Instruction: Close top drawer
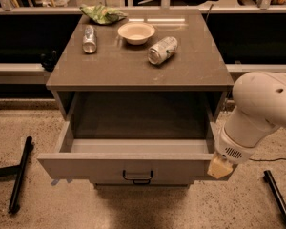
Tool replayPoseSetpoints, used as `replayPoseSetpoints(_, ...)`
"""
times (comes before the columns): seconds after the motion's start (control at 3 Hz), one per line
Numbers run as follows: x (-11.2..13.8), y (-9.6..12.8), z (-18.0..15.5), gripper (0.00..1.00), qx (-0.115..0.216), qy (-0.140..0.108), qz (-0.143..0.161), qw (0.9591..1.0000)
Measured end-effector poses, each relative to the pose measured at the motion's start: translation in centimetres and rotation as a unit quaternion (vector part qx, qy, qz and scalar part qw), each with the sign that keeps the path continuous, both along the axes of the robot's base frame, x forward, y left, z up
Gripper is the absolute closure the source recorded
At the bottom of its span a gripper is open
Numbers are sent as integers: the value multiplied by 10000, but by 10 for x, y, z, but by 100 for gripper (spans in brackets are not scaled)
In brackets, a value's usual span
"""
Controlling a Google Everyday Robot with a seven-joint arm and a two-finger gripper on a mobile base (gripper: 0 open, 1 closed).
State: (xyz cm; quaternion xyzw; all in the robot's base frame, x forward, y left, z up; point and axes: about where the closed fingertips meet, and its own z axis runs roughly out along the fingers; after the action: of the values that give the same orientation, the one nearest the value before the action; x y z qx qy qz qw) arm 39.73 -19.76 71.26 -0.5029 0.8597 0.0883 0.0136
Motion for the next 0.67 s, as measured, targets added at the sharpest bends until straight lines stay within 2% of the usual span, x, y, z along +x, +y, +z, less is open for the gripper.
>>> replayPoseSetpoints(0.67,1,18,-37,100,-136,280,-271,9991)
